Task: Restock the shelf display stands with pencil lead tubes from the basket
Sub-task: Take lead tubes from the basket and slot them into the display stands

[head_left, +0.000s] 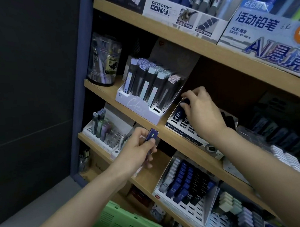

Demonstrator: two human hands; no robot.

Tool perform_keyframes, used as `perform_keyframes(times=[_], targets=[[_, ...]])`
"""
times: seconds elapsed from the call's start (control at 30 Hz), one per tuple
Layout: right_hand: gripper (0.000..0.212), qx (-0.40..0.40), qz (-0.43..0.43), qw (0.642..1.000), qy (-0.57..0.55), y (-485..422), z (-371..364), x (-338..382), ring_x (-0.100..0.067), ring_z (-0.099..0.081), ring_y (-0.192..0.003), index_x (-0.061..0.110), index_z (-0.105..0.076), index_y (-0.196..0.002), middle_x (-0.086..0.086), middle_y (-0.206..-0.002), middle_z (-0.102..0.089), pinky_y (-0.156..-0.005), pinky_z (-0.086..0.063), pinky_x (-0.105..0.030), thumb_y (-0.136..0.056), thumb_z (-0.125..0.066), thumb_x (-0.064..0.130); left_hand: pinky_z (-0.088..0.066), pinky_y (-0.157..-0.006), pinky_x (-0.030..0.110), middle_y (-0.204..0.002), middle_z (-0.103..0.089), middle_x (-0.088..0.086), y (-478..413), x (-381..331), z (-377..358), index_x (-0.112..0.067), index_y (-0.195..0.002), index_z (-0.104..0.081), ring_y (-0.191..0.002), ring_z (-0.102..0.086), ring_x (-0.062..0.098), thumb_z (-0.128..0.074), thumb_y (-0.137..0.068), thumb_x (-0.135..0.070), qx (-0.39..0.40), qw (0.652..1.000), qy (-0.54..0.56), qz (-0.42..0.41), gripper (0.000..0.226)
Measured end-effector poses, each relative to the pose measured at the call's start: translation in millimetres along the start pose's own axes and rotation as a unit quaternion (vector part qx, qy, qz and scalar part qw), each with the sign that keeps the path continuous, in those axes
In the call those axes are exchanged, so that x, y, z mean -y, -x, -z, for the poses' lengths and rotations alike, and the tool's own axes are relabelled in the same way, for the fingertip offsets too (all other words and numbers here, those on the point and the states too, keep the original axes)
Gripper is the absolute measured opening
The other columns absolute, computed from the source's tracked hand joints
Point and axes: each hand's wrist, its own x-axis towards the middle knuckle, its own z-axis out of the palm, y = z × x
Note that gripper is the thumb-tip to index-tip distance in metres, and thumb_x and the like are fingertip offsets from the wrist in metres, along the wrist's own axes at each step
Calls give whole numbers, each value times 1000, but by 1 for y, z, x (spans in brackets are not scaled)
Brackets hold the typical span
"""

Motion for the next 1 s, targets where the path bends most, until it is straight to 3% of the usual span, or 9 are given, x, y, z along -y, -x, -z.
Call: perform_keyframes(times=[0.13, 0.23, 0.3, 0.43, 0.57, 0.67, 0.73, 0.87, 1.0], targets=[[26, 98, 4, 980, -172, 18, 18, 21, -3, -49, -90, 19, -60, -111, 1, -111, -50, -74, -40, -12, -99, -41, 33, -48, -53, 23, -80, -54, 6, 4, -3, 4, -17, -96, -55, -63, -51, 15, -54, -95, -16, 15, 997, -77, -25, 2], [24, 255, 48, 934, -243, 36, 25, 32, -1, -53, -68, 21, -63, -90, 4, -84, -59, -59, -40, -18, -97, -45, 36, -42, -48, 19, -75, -53, 5, 6, -6, 1, -10, -92, -57, -54, -48, 10, -61, -91, -11, 21, 993, -110, -45, 4], [19, 286, 45, 915, -282, 44, 28, 30, -5, -59, -65, 17, -66, -87, 0, -77, -64, -61, -50, -22, -94, -54, 29, -43, -50, 16, -78, -56, 4, 9, -9, -2, -11, -89, -57, -55, -50, 8, -64, -88, -7, 21, 990, -132, -40, 8], [14, 237, -28, 887, -396, 58, 35, 17, -1, -60, -64, 20, -65, -81, -1, -76, -68, -61, -50, -14, -93, -57, 20, -53, -71, 37, -84, -65, 10, 13, -15, -4, -10, -91, -58, -63, -61, 11, -67, -85, -7, 13, 990, -133, -41, 10], [22, 269, -75, 871, -405, 85, 40, 3, -3, -63, -69, 20, -67, -83, 4, -77, -68, -66, -51, -16, -94, -52, 32, -48, -59, 14, -77, -66, 3, 16, -27, -9, -10, -92, -63, -60, -61, 5, -67, -84, -10, -22, 993, -81, -82, 9], [22, 283, -40, 893, -349, 104, 42, -1, 0, -59, -69, 28, -66, -82, 7, -78, -66, -68, -49, -17, -95, -51, 36, -49, -61, 13, -78, -69, 3, 18, -33, -23, -12, -91, -65, -66, -62, 8, -66, -84, -8, -15, 989, -78, -123, 8], [2, 239, -31, 908, -344, 109, 45, -2, 3, -57, -76, 35, -58, -91, 13, -82, -61, -72, -46, -13, -93, -57, 33, -51, -63, 16, -77, -70, 0, 18, -34, -35, -13, -89, -64, -70, -63, 12, -69, -82, -9, -9, 986, -99, -137, 9], [45, 142, -45, 911, -386, 110, 52, -7, 6, -58, -86, 38, -42, -115, 17, -91, -57, -76, -47, -9, -84, -70, 20, -52, -69, 21, -72, -69, -5, 14, -34, -51, -20, -83, -61, -71, -65, 11, -78, -74, -17, 5, 972, -181, -151, 19], [49, 106, 1, 932, -348, 108, 55, -13, 3, -61, -80, 43, -46, -111, 18, -84, -57, -69, -49, -10, -83, -71, 11, -47, -70, 17, -76, -65, -9, 9, -36, -64, -25, -86, -55, -72, -61, 2, -73, -79, -21, 9, 954, -227, -195, 20]])
